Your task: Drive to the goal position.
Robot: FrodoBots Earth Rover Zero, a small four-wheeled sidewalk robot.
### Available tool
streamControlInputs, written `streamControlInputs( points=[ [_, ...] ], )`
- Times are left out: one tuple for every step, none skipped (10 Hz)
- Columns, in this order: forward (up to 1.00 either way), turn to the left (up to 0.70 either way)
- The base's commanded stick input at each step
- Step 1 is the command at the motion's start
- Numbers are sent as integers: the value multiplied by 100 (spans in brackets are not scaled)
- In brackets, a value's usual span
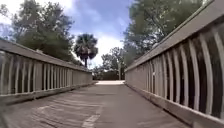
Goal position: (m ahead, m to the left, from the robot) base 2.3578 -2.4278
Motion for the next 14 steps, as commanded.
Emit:
streamControlInputs(
  points=[
    [45,0],
    [45,-22],
    [45,0],
    [45,0],
    [45,0],
    [45,0],
    [45,0],
    [45,0],
    [45,0],
    [45,0],
    [45,0],
    [45,0],
    [45,0],
    [45,0]
  ],
)
